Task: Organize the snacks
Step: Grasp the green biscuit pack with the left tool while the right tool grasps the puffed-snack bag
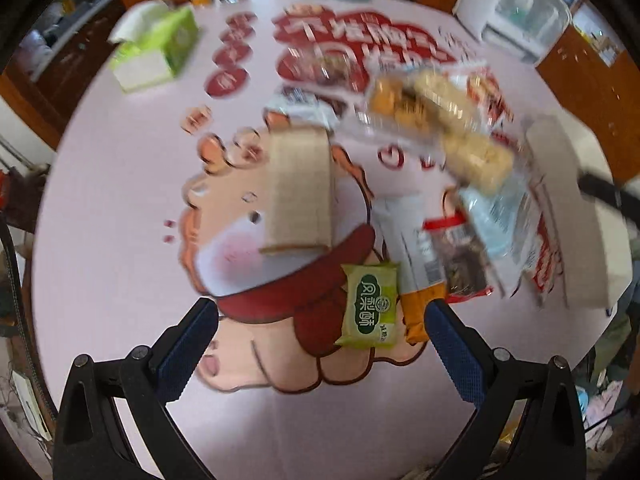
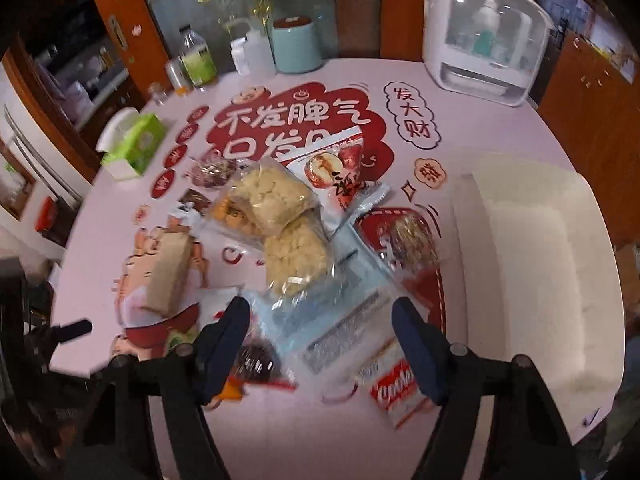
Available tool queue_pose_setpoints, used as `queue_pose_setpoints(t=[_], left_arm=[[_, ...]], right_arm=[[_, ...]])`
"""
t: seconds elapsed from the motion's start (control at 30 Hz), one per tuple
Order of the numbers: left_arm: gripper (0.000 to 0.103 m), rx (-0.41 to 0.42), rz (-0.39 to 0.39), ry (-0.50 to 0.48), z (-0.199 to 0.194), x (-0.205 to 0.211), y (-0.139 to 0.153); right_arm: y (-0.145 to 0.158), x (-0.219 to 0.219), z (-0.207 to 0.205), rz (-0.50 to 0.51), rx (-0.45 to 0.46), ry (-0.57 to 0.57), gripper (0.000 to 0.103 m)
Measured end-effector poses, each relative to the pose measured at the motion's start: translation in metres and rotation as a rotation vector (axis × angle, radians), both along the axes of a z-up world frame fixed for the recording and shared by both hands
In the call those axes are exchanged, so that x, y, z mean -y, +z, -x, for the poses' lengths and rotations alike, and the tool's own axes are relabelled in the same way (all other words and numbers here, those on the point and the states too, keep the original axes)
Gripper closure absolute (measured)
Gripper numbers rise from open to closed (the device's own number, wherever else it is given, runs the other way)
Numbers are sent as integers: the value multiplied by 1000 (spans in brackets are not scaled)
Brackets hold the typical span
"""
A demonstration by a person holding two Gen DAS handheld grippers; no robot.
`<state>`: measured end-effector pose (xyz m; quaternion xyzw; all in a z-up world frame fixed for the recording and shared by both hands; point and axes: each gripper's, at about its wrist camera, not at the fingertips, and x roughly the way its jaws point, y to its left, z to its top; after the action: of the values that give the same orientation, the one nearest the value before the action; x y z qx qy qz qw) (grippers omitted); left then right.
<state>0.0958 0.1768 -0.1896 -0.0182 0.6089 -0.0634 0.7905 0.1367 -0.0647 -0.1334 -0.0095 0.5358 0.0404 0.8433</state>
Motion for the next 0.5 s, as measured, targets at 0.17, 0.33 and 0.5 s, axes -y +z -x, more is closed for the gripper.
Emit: queue_pose_setpoints(t=[0.17, 0.33, 0.5], left_arm=[[3, -28, -2, -19, -4, 12, -37], [6, -36, -11, -1, -2, 20, -53], [9, -30, -26, 15, 1, 30, -63]], right_arm=[[-36, -22, -42, 61, -66, 67, 29], [-74, -47, -73, 125, -157, 171, 29], [-105, -55, -84, 185, -231, 213, 29]])
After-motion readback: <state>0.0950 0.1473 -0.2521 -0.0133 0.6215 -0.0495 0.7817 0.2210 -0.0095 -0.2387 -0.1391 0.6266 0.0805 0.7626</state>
